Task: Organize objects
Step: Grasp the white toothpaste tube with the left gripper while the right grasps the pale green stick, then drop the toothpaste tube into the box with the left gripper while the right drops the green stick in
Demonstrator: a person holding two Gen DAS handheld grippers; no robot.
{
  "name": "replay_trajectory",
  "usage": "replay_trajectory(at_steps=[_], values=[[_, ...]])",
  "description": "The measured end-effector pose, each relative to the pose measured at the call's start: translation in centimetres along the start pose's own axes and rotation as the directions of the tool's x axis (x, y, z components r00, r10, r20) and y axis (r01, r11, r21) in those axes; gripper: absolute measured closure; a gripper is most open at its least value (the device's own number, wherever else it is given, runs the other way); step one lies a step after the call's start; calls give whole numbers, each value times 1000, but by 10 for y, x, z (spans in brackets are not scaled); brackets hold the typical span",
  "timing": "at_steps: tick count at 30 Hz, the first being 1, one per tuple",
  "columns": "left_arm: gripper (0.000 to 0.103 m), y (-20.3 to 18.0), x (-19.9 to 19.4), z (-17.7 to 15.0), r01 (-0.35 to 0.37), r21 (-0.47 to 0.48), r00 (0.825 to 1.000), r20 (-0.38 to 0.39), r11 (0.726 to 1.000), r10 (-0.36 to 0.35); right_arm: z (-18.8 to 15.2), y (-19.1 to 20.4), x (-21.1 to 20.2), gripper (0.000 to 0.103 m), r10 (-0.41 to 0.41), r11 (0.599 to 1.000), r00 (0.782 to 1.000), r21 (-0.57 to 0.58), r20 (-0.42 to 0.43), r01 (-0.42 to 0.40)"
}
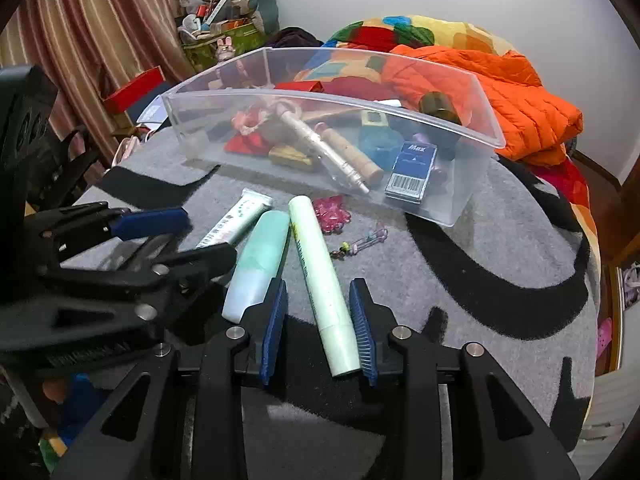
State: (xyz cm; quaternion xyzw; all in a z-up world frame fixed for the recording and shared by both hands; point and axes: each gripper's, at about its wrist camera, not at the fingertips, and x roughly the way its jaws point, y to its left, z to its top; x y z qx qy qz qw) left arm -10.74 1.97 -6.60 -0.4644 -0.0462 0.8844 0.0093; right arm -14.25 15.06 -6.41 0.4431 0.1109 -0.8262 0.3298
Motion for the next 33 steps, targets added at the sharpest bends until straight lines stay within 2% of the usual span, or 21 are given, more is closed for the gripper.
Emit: replay_trajectory(at_steps=[2,3,5,7,16,21,24,33], values=[[66,-5,3,0,-19,26,1000,9,999,19,0,-2,0,84,-4,1000,1000,14,4,4],[69,-6,4,1,-32,35,999,18,999,31,0,-3,-1,86,2,1000,1000,20,4,-2],[82,-4,4,1,-34,35,999,24,999,33,-1,-5,-4,89,18,999,1000,33,12,-19],[87,0,3,1,-37,25,999,28,999,36,-3,-6,-7,89,23,999,1000,40,22,-24],[88,14,-16,-1,-1,-13,998,59,1000,2,-3,-4,-27,89,49,996,996,65,73,-53],[88,18,-36,5,19,-25,994,105,999,-16,1,-3,-45,89,50,996,992,68,117,-58],[87,21,-48,12,40,-33,990,134,999,-36,6,-4,-56,89,45,996,988,69,148,-56],[88,33,-70,42,27,-38,976,216,999,-18,37,-11,-79,89,16,996,969,86,245,-38]])
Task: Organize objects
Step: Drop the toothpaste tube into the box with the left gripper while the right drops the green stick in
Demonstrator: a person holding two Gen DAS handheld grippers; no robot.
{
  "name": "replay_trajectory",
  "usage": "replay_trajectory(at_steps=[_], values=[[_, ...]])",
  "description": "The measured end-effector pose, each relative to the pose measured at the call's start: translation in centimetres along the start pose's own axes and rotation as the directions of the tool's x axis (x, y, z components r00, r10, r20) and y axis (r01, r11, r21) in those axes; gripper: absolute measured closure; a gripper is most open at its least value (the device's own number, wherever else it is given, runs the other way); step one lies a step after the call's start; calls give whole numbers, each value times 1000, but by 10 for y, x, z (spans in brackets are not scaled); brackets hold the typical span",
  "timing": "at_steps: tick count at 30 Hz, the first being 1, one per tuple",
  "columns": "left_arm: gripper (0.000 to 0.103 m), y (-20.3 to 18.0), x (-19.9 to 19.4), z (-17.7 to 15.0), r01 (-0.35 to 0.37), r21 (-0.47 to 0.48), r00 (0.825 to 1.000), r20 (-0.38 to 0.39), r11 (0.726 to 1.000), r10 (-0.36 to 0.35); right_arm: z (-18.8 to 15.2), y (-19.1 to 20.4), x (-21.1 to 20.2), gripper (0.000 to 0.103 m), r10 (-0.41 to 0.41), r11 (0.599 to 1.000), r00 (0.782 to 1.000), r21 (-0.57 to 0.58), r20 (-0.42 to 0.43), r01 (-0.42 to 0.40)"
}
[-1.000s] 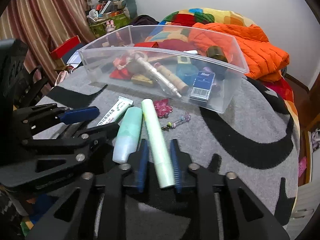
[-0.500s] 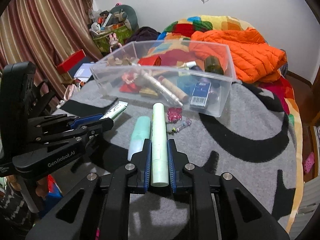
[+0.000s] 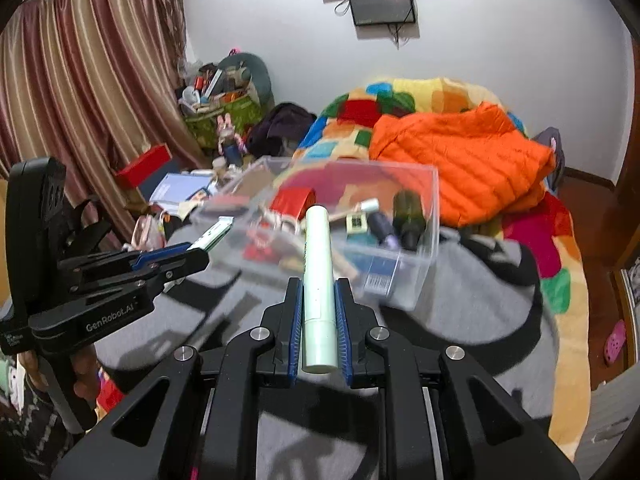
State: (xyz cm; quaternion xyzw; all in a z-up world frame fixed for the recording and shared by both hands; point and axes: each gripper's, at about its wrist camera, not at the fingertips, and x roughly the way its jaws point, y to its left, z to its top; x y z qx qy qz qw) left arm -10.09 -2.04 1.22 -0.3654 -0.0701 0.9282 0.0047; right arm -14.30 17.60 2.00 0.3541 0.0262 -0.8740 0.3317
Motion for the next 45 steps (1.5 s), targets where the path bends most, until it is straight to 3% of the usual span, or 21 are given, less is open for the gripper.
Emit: replay_trajectory(at_steps=[10,22,30,37,42,45], values=[[87,25,23,39,-24,-32,1000,4,999,25,46,-2,26,89,-63,997,997,-41,33,64],[87,53,84,59,-51,-69,994,-102,996,44,65,-13,102,89,-111,993,990,-51,-91,106],[87,50,95,58,-61,-47,990,-128,997,55,60,-13,132,89,-114,992,982,-66,-152,105],[87,33,82,58,-50,14,994,-98,999,52,57,-8,131,87,-107,992,978,-85,-181,93],[87,24,67,58,-30,20,996,-79,999,31,60,-4,113,80,-102,992,984,-87,-146,90],[78,19,56,55,-18,17,998,-62,1000,19,60,-4,95,77,-93,993,989,-84,-119,83]])
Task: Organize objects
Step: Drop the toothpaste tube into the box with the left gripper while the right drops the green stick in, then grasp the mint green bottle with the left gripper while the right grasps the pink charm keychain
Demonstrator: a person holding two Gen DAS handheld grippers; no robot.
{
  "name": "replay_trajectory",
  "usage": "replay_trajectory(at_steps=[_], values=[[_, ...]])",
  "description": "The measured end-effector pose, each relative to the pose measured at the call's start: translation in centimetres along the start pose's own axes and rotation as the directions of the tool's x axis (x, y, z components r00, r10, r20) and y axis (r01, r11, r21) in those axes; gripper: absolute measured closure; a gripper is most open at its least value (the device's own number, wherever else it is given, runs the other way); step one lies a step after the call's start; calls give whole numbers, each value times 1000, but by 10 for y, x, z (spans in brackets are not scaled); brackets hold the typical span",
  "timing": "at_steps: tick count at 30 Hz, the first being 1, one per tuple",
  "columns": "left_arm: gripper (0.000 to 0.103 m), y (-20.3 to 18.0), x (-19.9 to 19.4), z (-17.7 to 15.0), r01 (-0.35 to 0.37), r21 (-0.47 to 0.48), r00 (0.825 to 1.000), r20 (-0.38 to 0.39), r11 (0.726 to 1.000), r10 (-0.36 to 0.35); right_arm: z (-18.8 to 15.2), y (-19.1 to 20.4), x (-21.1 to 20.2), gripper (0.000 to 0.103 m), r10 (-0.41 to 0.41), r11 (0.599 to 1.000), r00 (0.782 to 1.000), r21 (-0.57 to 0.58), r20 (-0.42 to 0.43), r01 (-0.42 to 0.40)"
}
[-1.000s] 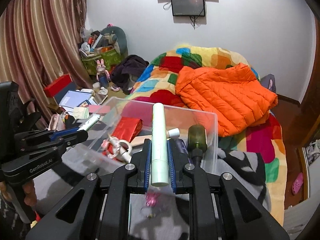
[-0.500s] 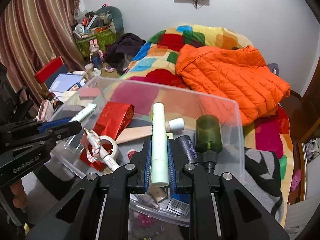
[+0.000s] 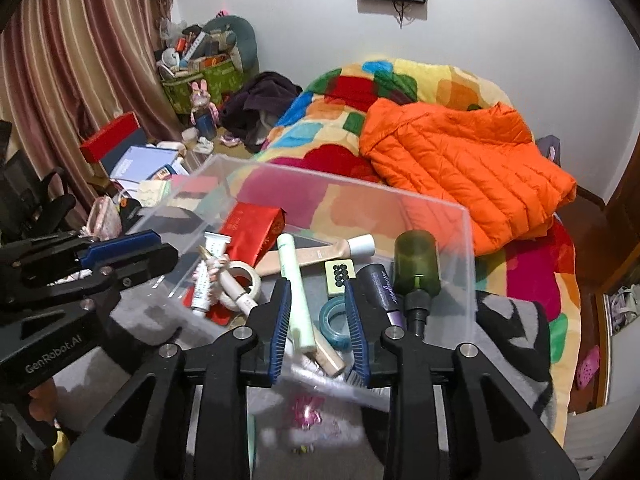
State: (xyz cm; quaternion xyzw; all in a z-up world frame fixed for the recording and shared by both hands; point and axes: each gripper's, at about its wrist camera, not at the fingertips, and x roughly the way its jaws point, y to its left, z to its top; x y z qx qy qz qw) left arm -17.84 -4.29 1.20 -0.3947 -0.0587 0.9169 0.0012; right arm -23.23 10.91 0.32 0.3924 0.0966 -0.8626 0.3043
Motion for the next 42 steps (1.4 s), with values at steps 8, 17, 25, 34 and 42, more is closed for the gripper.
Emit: replay_trajectory(at_steps=[8,17,25,34,42], values=[[52,-21,-12,-27,42,1,999,-9,999,-42,-23,-11,-37,69,-10,1000,999,23,45,9],[49,-54,19,-68,118,0,978,-176,993,-116,-65,-30,-45,67,-31,998,999,59,-7,31],[49,-73,28,-88,127,17,969,-217,992,-120,-81,-36,-35,63,-11,995,998,97,-54,16],[82,-56,18,-99,84,23,982,-173,996,-79,-80,-9,-3,62,16,999,993,41,-118,-11],[82,-35,7,-107,47,-4,988,-149,999,-47,-80,6,26,65,-23,1000,988,5,-150,24]])
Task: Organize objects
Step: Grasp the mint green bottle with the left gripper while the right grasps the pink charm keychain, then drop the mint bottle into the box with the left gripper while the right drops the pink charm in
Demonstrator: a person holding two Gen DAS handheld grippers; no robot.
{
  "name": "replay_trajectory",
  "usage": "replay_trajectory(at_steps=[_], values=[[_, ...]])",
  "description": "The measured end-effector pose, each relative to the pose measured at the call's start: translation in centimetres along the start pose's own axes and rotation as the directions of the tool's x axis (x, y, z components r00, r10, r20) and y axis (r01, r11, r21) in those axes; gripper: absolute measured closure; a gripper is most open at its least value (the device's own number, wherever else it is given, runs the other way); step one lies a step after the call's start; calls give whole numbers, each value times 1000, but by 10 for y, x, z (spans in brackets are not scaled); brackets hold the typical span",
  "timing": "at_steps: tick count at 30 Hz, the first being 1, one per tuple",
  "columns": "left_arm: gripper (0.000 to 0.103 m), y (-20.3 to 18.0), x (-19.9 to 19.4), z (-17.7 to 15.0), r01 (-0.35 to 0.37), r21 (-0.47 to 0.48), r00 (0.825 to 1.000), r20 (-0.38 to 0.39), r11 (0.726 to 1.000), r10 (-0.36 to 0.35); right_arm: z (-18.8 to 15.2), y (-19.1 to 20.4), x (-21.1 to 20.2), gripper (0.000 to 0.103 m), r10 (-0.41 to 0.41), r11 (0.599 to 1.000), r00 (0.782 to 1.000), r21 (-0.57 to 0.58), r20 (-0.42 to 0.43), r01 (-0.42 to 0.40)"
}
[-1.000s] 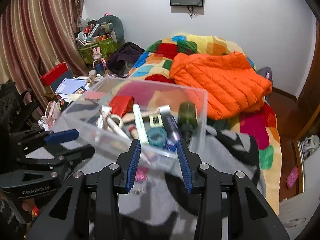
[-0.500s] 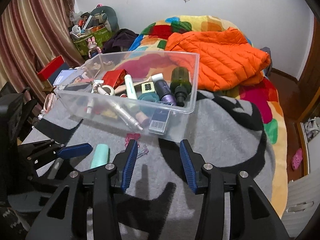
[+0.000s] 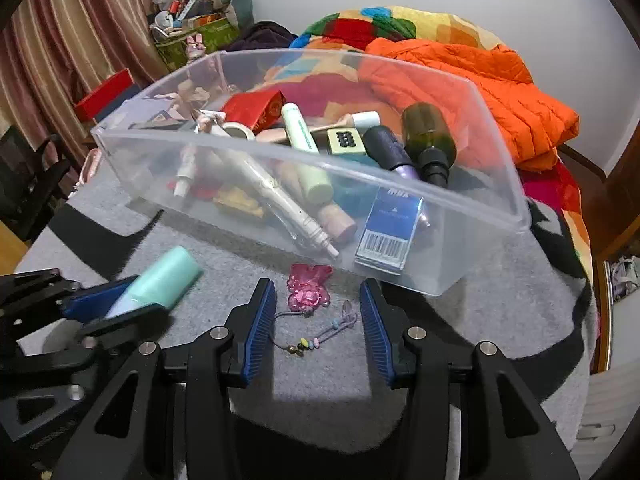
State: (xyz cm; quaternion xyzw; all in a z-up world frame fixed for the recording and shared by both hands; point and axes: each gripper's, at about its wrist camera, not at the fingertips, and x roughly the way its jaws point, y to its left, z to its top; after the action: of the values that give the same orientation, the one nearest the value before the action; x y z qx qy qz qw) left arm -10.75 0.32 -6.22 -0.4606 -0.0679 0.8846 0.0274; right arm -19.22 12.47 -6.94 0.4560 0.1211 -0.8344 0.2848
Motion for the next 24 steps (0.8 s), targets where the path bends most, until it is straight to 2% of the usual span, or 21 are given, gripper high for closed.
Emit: replay_trajectory(at_steps=[2,3,15,24], values=[[82,3,-2,-2,-5,-2,1000,6,1000,5,-1,2,-2,82,-4,1000,1000,-11,11,4],[82,4,-3,-2,-5,-4,1000,8,1000,5,-2,3,-4,84,4,1000,1000,-10,13,-4],[82,9,-23,17,1,-9,998,67,1000,-1,-8,8,-49,84,58,998,992,14,114,-60],[82,7,-45,44,18,3,991,134,1000,-19,14,2,-91,84,64,997,970,37,233,-74]])
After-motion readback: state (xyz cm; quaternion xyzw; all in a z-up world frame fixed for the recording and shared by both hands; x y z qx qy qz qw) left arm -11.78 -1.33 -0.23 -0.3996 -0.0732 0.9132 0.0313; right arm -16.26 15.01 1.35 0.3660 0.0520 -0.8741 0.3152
